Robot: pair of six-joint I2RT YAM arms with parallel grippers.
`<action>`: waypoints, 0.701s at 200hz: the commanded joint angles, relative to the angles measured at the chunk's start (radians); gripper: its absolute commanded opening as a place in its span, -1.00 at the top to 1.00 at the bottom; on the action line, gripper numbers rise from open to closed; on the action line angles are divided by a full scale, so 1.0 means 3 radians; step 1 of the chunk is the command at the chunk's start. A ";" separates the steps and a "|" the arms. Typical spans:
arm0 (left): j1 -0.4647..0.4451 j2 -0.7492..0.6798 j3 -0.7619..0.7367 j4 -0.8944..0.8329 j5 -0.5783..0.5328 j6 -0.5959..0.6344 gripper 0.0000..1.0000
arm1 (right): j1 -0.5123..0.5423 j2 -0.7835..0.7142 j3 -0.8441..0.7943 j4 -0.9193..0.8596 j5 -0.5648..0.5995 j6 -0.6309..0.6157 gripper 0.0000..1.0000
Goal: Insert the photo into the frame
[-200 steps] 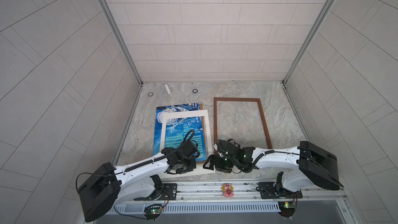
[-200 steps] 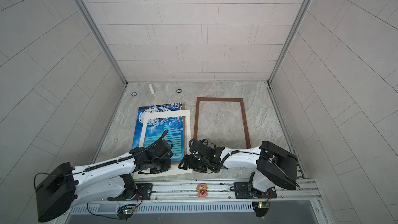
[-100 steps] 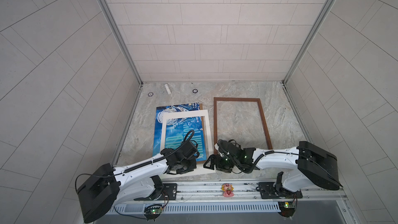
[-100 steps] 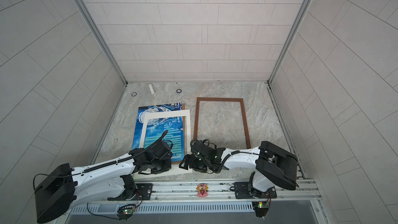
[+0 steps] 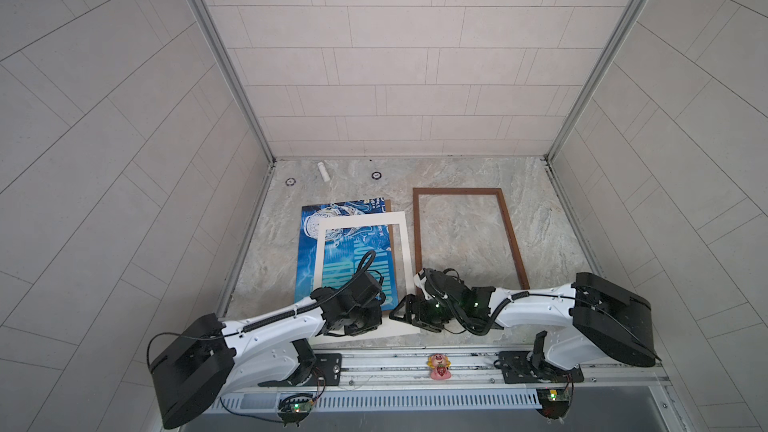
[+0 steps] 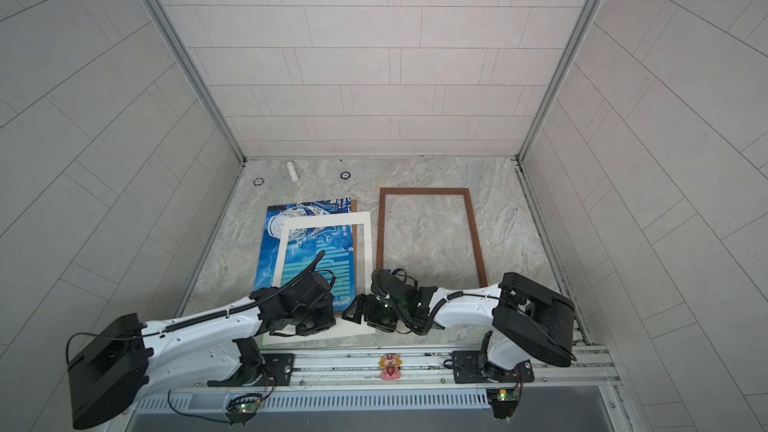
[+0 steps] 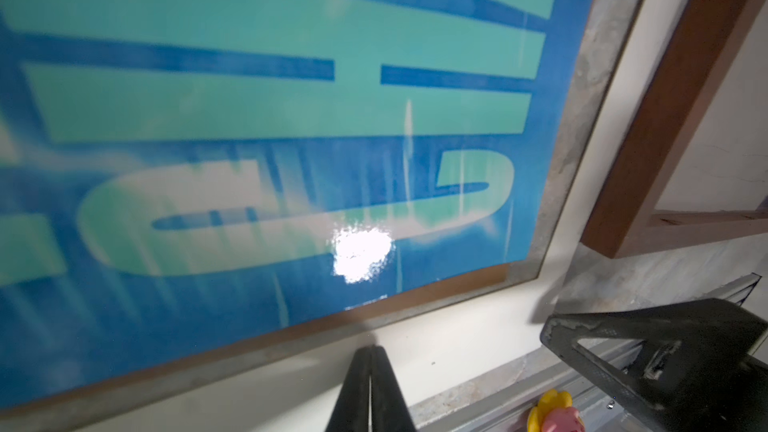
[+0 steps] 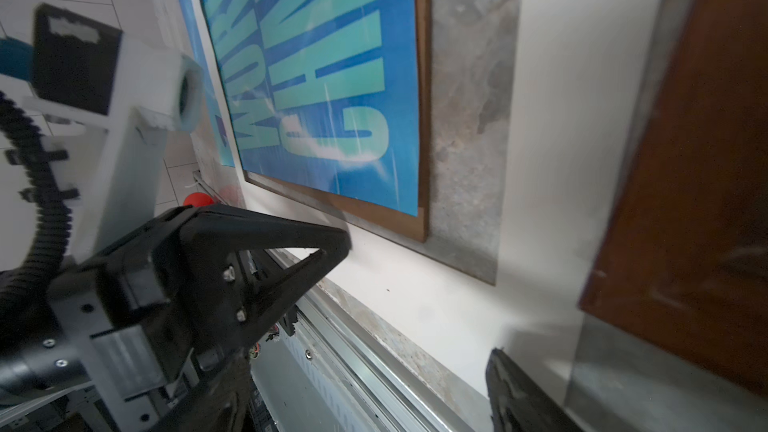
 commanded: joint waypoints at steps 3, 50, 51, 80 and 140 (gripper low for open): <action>-0.0040 0.0164 -0.0211 -0.0242 -0.0017 -0.0017 0.79 | -0.0026 -0.0089 -0.0044 0.0214 0.0052 0.0151 -0.69; -0.0041 -0.0037 -0.0195 -0.0448 -0.0154 -0.0052 0.79 | -0.0015 -0.0510 0.0026 -0.1097 0.0353 -0.0175 -0.70; -0.0041 -0.0044 -0.0194 -0.0450 -0.0159 -0.0052 0.79 | -0.0015 -0.0522 0.0023 -0.1114 0.0356 -0.0180 -0.70; -0.0041 -0.0072 -0.0138 -0.0513 -0.0208 0.0006 0.79 | -0.0015 -0.0610 -0.0033 -0.1310 0.0366 -0.0138 -0.76; -0.0041 -0.0058 -0.0133 -0.0461 -0.0190 0.0104 0.80 | 0.0081 -0.0189 -0.0105 -0.0744 0.0149 0.0268 -0.78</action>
